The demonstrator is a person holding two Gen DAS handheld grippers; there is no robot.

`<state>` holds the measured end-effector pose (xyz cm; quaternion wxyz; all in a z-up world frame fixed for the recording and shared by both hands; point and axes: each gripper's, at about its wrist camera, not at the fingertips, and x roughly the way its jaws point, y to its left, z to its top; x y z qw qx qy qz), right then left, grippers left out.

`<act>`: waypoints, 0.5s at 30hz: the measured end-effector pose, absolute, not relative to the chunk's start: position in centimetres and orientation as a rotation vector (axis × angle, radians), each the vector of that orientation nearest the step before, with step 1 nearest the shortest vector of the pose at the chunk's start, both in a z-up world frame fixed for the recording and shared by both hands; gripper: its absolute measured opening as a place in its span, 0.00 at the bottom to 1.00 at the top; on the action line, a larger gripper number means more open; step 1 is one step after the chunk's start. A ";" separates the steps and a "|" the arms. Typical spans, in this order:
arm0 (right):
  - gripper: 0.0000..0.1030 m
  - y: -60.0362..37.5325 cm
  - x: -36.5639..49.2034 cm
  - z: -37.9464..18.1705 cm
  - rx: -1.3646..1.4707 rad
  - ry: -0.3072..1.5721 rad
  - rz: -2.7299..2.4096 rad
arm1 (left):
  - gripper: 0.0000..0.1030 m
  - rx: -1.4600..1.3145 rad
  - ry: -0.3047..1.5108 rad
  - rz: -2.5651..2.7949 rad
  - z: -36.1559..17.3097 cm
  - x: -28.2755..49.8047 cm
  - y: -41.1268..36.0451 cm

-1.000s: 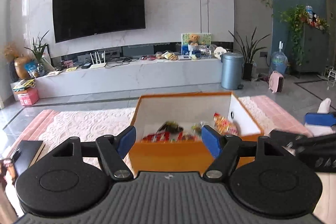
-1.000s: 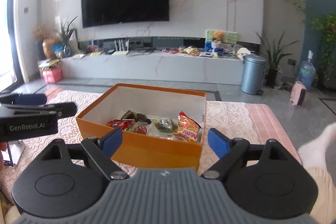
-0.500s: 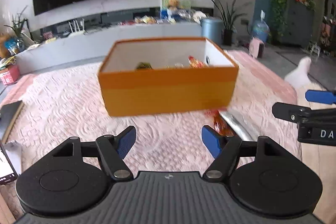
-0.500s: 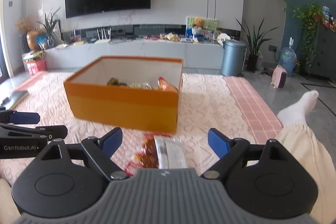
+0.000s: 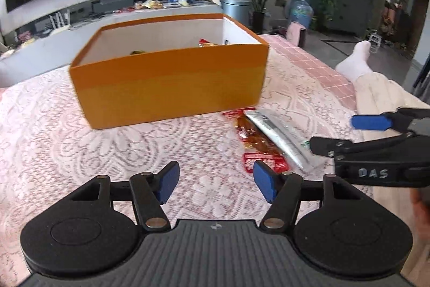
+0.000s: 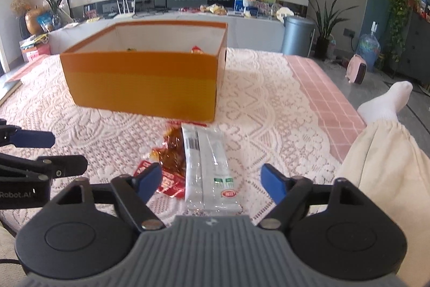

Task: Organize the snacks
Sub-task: 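Move both tools back toward the white stick packet and red candy strips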

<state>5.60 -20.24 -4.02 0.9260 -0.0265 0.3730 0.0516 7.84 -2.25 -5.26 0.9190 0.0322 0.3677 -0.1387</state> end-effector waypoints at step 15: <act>0.54 -18.2 9.6 -6.9 -0.133 0.825 0.150 | 0.61 -0.063 0.864 -0.320 -7.2 12.4 -2.5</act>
